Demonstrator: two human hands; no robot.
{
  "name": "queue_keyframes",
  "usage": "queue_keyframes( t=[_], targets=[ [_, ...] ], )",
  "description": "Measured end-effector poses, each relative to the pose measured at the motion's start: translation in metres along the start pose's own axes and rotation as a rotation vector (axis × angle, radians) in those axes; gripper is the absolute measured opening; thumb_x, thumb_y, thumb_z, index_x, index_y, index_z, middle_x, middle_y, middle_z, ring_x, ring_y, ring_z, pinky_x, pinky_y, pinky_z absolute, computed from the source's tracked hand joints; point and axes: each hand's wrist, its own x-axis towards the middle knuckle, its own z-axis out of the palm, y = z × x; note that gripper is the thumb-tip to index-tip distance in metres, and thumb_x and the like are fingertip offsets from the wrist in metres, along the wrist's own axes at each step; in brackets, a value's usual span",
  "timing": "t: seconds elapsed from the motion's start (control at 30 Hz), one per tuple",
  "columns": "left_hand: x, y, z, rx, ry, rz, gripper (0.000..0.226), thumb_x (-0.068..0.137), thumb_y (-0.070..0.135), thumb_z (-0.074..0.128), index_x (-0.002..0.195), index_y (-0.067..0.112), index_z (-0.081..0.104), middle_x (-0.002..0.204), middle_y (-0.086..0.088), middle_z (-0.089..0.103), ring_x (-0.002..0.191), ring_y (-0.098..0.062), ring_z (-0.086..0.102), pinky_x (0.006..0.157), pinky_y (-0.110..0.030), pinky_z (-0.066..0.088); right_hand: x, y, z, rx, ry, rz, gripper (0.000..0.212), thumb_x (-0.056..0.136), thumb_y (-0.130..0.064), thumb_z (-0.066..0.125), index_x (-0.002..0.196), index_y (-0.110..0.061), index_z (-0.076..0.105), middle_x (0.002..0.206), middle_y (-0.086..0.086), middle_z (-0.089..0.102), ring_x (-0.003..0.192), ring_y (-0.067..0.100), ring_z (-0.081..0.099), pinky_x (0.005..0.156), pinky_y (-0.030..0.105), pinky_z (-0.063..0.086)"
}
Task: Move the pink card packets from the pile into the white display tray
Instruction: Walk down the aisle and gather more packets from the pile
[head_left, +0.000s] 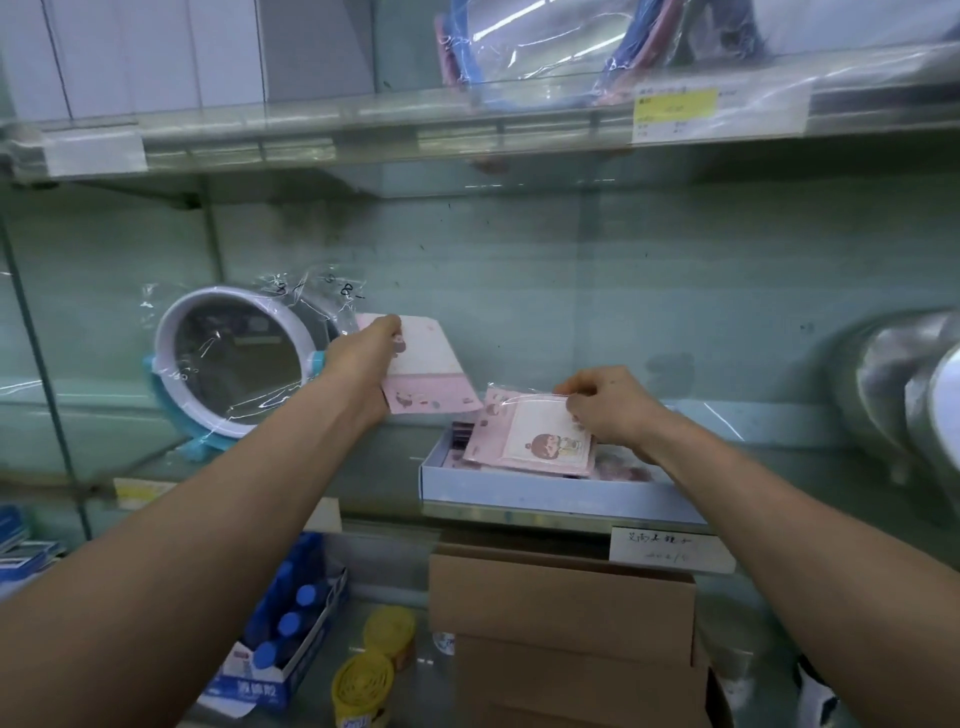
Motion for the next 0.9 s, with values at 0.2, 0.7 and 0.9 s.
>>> queue_keyframes(
  t=[0.2, 0.7, 0.9],
  targets=[
    [-0.016, -0.015, 0.021, 0.095, -0.194, -0.139, 0.024, 0.095, 0.021, 0.054, 0.072, 0.017, 0.049, 0.074, 0.001, 0.055, 0.048, -0.015, 0.06, 0.036, -0.032, 0.05, -0.018, -0.017, 0.023, -0.27, -0.168, -0.129, 0.027, 0.091, -0.01, 0.049, 0.106, -0.014, 0.071, 0.1, 0.003, 0.067, 0.091, 0.02, 0.061, 0.072, 0.023, 0.047],
    [-0.034, -0.015, 0.036, 0.351, -0.529, -0.337, 0.021, 0.092, 0.031, 0.059, 0.087, 0.01, 0.06, 0.063, -0.009, 0.069, 0.048, -0.02, 0.066, 0.046, -0.029, 0.056, -0.029, -0.041, -0.022, 0.417, -0.081, 0.03, 0.026, 0.089, -0.011, 0.061, 0.115, -0.013, 0.06, 0.078, 0.005, 0.064, 0.06, 0.014, 0.057, 0.045, 0.018, 0.048],
    [-0.026, -0.011, 0.026, 0.561, -0.51, -0.209, 0.023, 0.089, 0.002, 0.056, 0.107, 0.015, 0.059, 0.094, -0.009, 0.064, 0.074, -0.017, 0.061, 0.061, -0.025, 0.054, -0.029, -0.03, -0.033, 0.504, -0.018, 0.138, 0.03, 0.086, -0.001, 0.062, 0.115, -0.007, 0.057, 0.087, 0.012, 0.064, 0.061, 0.018, 0.063, 0.05, 0.026, 0.057]
  ],
)
